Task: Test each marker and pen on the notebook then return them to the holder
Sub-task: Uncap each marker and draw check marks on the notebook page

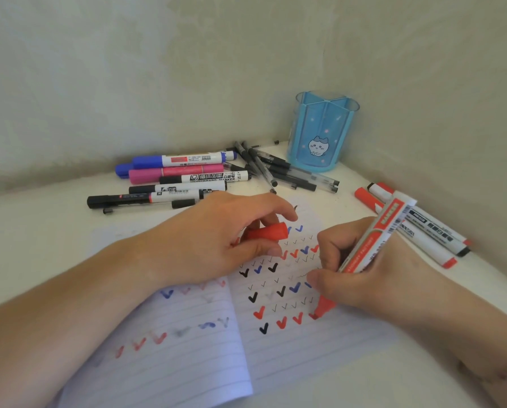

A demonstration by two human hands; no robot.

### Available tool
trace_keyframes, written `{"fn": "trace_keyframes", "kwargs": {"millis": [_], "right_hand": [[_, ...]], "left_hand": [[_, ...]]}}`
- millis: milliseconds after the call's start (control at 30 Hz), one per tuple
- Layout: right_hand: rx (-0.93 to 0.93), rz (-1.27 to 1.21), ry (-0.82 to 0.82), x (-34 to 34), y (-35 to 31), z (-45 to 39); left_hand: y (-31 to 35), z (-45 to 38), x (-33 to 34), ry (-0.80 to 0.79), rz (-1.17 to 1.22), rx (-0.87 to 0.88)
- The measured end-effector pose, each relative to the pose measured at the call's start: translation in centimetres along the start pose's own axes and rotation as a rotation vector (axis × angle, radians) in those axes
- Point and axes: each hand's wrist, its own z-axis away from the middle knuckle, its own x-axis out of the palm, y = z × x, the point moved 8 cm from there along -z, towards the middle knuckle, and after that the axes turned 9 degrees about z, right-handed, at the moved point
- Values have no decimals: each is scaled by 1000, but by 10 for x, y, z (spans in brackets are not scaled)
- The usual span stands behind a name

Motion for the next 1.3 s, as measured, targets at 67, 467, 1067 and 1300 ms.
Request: {"fn": "trace_keyframes", "kwargs": {"millis": [67,467,1067,1300], "right_hand": [[2,-7,13,-2,1,-1],[-94,-418,271,-31,-1,-6],[-215,-579,201,-18,-6,-5],[-160,-550,205,-15,-2,-3]], "left_hand": [[0,0,0,2,3,-5],[0,0,-10,94,8,-17],[25,2,-8,124,10,167],[30,2,-7,126,75,183]]}}
